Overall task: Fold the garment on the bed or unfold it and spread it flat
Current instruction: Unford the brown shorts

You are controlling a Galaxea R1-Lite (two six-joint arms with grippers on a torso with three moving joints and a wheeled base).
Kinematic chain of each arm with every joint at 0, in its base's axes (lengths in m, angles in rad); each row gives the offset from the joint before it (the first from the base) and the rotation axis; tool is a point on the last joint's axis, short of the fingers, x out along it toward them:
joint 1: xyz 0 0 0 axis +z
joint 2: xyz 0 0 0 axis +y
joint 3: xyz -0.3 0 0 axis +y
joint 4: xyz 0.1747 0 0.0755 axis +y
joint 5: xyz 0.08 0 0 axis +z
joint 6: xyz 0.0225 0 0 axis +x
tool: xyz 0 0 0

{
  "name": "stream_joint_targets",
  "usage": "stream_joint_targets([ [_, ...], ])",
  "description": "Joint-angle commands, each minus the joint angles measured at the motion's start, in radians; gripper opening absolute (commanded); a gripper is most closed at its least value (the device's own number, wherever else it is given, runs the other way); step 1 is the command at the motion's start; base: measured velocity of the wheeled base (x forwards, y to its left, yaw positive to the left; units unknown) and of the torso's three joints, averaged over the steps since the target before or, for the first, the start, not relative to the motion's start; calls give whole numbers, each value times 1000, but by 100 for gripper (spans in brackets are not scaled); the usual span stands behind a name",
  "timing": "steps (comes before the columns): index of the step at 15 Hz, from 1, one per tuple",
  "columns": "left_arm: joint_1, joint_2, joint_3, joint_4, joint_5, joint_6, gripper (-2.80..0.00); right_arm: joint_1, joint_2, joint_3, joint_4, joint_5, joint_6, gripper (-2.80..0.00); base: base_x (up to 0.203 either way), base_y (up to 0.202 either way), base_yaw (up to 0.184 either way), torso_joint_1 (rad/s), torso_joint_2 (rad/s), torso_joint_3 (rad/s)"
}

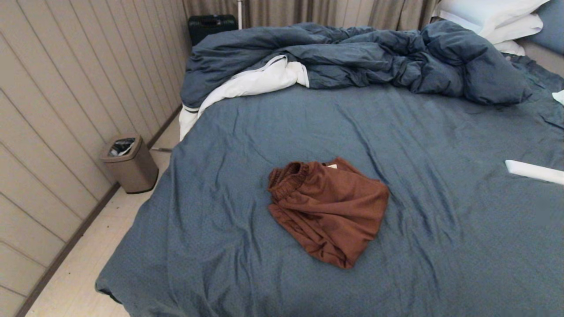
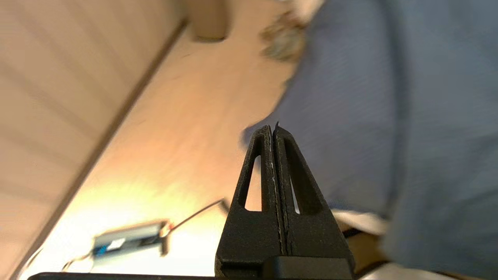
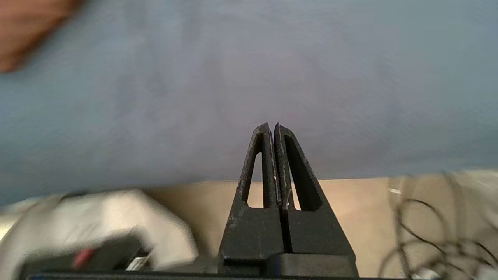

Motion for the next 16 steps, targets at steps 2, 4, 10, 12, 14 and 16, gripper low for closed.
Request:
stream_joint_targets([
  [2,54,-57,114,-55,-4,3,-280,-6,-33,38,-15,-114,17,-280,0,0,0,0,0,0],
  [4,54,-57,173,-140,-48,4,-280,-23,-33,6,-14,-139,19,-280,0,0,0,0,0,0],
  [10,56,-58,232,-276,-66,29,-280,-185,-112,29,-12,-94,-61,-280,0,0,0,0,0,0],
  [12,58,-59,241,-296,-107,42,-280,-184,-237,74,-14,10,-81,-280,0,0,0,0,0,0],
  [14,57,-58,241,-296,-216,70,-280,-184,-289,167,-66,133,-177,-280,0,0,0,0,0,0],
  [16,57,-58,244,-305,-396,130,-280,-184,-302,268,-225,265,-293,-280,0,0,0,0,0,0],
])
